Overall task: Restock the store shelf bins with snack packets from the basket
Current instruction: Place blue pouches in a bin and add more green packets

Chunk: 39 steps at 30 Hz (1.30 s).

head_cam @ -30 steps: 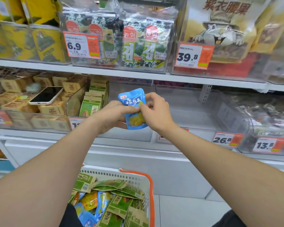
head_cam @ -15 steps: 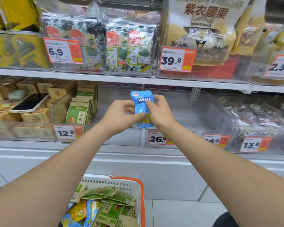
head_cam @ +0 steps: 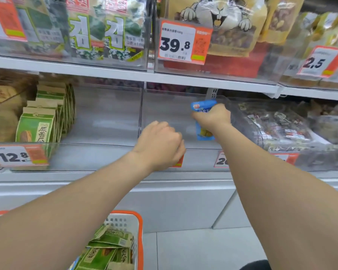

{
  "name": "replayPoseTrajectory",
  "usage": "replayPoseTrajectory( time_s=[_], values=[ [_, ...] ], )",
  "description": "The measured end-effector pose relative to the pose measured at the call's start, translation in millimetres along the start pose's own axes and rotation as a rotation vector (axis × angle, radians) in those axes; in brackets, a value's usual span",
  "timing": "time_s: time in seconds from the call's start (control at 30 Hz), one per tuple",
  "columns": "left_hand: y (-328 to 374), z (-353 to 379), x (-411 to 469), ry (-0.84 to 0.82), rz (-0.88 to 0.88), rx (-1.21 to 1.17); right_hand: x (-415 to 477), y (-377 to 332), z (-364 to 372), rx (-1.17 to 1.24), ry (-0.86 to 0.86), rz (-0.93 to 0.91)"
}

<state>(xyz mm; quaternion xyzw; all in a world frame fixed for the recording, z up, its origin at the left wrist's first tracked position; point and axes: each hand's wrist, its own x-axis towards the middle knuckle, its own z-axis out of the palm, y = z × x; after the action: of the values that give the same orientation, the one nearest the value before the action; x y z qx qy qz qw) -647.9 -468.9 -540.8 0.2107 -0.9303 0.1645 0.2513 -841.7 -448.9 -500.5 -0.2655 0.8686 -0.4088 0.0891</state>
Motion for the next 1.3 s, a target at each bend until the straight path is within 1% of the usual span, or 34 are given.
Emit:
replayPoseTrajectory(
  time_s=[0.1, 0.2, 0.27, 0.3, 0.37, 0.4, 0.5, 0.57, 0.63, 0.73, 0.83, 1.0, 1.1, 1.17, 1.23, 1.3],
  values=[
    [16.4, 2.5, 13.3, -0.075, -0.045, -0.017, 20.3, 1.3, 8.1, -0.140, 0.036, -0.008],
    [24.9, 8.5, 22.0, -0.153, -0.095, -0.101, 42.0, 1.2, 20.7, -0.272, -0.018, 0.051],
    [27.9, 12.1, 25.2, -0.244, -0.131, -0.164, 58.1, 1.0, 29.0, -0.286, -0.091, 0.079],
    [28.9, 14.0, 26.0, -0.282, -0.145, -0.180, 65.9, 0.6, 32.5, -0.243, -0.103, 0.080],
    [30.4, 17.3, 26.5, -0.310, -0.156, -0.183, 79.6, 1.8, 37.5, -0.160, -0.063, 0.063],
    [31.0, 18.3, 26.9, -0.306, -0.154, -0.181, 85.6, 4.1, 38.9, -0.156, -0.025, 0.048],
    [31.3, 19.9, 27.7, -0.299, -0.134, -0.182, 93.8, 11.0, 37.1, -0.231, 0.091, 0.017],
    [30.6, 21.1, 27.9, -0.295, -0.126, -0.169, 94.4, 16.0, 36.1, -0.227, 0.152, -0.013],
    [30.5, 21.7, 28.1, -0.295, -0.124, -0.154, 93.1, 21.2, 37.7, -0.238, 0.178, -0.059],
    [31.0, 22.7, 28.5, -0.296, -0.119, -0.150, 89.5, 24.5, 42.4, -0.333, 0.179, -0.141],
    [30.8, 23.2, 28.1, -0.297, -0.117, -0.146, 85.9, 25.0, 46.7, -0.430, 0.152, -0.205],
    [28.8, 18.1, 27.3, -0.356, -0.110, -0.200, 70.3, 15.5, 39.3, -0.535, 0.053, -0.211],
    [20.9, 12.2, 18.3, -0.387, -0.068, -0.234, 52.0, -2.5, 31.4, -0.626, -0.062, -0.238],
    [14.1, 8.1, 4.0, -0.371, -0.047, -0.232, 28.5, -13.9, 26.8, -0.720, -0.147, -0.331],
    [6.7, 0.2, -14.0, -0.359, -0.038, -0.253, 3.0, -26.0, 23.2, -0.804, -0.214, -0.484],
    [-4.5, -11.4, -31.3, -0.322, -0.014, -0.258, -25.6, -39.1, 16.5, -0.852, -0.198, -0.607]
  ],
)
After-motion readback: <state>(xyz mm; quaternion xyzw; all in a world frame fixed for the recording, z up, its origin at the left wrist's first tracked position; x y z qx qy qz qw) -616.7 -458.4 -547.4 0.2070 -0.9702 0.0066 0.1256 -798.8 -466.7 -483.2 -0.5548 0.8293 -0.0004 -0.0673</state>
